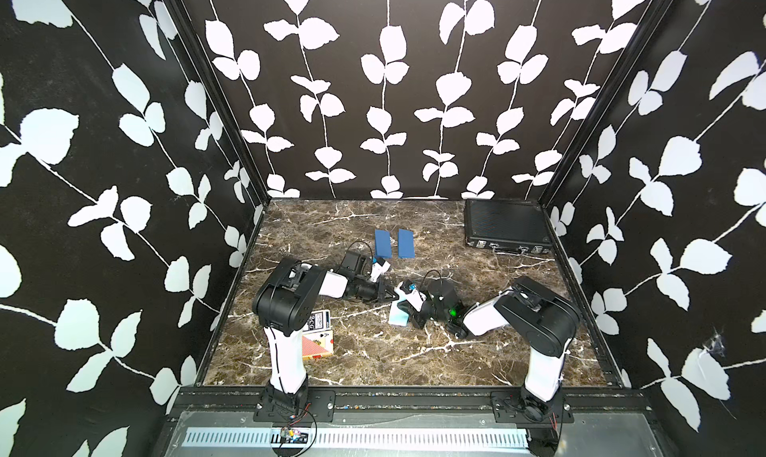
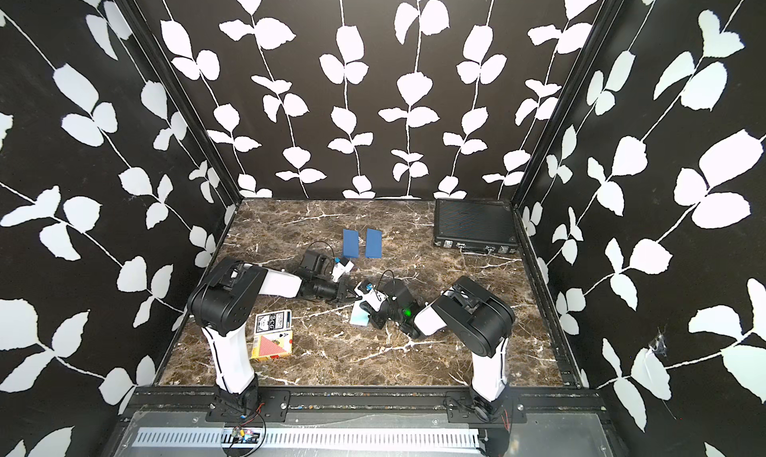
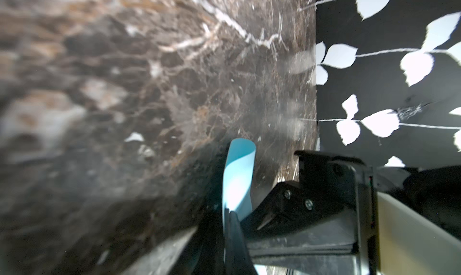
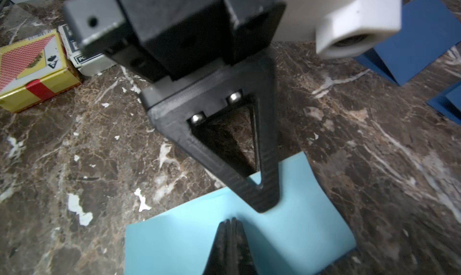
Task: Fold the square paper along the opposite sides
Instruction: Smooth out the paper at the center of the board.
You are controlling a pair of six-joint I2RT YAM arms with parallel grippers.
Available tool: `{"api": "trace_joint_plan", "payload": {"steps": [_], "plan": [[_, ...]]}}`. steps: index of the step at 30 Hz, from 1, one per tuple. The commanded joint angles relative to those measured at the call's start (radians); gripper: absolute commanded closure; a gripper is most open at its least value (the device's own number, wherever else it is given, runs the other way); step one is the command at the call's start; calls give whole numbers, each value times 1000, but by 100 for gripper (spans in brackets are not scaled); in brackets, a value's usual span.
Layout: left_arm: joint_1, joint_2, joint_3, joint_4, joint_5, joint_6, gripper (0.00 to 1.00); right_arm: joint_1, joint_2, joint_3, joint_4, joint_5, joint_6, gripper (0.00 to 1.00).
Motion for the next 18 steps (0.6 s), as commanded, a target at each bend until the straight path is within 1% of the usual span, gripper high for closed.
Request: {"api": "trace_joint_plan", "payload": {"steps": [1, 6, 12, 18], "plan": [[32, 33, -38, 50, -52, -35, 100, 26, 17, -57, 27, 37, 13, 100], [41, 38, -42, 35, -86, -28, 100, 50, 48, -105, 77, 77, 46, 100], [50, 51, -47, 45, -95, -26, 100, 93, 84, -173, 169, 155, 84, 100], [54, 58, -60, 57, -93, -22, 100, 120, 44, -211, 126, 214, 92, 100]]}}
